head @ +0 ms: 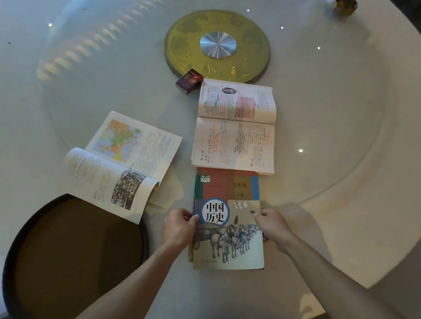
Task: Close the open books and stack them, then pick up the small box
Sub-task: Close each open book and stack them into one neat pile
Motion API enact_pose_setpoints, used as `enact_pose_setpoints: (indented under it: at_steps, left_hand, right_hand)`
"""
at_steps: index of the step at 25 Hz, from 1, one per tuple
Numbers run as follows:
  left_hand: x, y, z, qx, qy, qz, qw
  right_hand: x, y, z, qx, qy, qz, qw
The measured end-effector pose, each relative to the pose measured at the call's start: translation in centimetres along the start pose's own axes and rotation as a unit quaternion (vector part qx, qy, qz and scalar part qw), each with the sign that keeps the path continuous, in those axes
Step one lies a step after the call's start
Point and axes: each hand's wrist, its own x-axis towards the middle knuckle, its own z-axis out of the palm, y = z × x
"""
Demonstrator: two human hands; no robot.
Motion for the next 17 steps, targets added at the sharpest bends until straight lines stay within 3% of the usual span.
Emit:
enact_pose_setpoints:
  at_steps: [11,17]
  left_hand:
    - [3.6,5.1,-0.1,0.020,0.032,0.003,0.999]
    - [4.0,5.7,-0.3,0.107,0.050,0.061,0.991]
  right_hand:
    - [4.1,-4.7,-3.1,-0.025,0.025,-0.047,0.998]
    - [3.6,-5.8,-3.5,-0.267,0.070,-0.154,0.949]
